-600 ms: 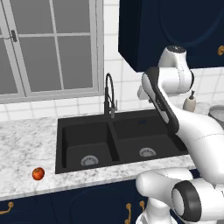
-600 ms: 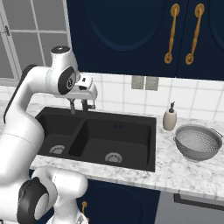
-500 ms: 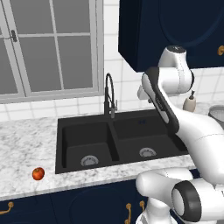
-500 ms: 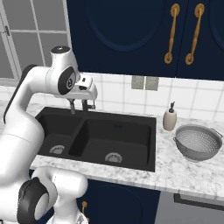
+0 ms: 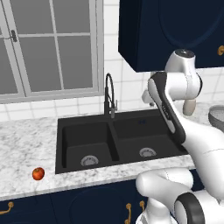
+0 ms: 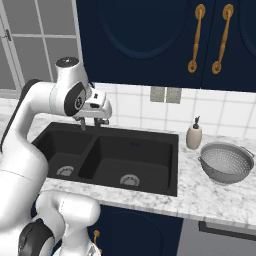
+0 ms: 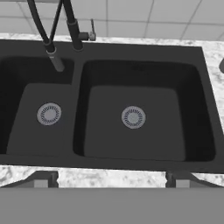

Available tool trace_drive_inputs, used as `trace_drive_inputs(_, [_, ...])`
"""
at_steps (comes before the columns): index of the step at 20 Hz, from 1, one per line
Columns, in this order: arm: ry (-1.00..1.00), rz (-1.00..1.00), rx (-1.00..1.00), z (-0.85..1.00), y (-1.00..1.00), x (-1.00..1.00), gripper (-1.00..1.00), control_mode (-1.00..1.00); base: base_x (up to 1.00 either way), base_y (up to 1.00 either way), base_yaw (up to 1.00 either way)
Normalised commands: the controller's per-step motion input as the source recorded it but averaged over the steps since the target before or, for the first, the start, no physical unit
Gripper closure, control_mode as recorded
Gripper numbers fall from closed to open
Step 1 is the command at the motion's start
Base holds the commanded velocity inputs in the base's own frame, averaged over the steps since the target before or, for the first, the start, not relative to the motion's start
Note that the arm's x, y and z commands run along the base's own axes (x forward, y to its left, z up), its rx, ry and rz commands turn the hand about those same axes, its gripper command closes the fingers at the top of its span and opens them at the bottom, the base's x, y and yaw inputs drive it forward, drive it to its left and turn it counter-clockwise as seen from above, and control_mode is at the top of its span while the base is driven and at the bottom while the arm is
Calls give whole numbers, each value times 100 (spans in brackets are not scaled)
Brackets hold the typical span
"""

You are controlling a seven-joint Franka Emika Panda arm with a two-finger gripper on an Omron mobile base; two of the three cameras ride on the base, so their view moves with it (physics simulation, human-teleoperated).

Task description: Put the colander in the sink, put the apple in the colander, and turn on the sink faucet and pour water over the colander.

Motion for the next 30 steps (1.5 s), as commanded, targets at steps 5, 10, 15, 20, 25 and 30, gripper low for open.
trace_drive_inputs(5, [-5,7,-5,-15,-35,-41,-100,-100,0,0,0])
trace_drive_inputs(10, [21,7,-28,-7,-35,-11,-100,-100,0,0,0])
trace_drive_inputs(15, [17,1,-29,-4,-42,-11,-100,-100,0,0,0])
trace_drive_inputs(20, [8,8,-8,-1,-63,-5,-100,-100,0,0,0])
trace_drive_inputs(25, [1,14,0,-3,-70,-12,-100,-100,0,0,0])
trace_drive_inputs(30, [0,12,-1,-13,-63,-8,-100,-100,0,0,0])
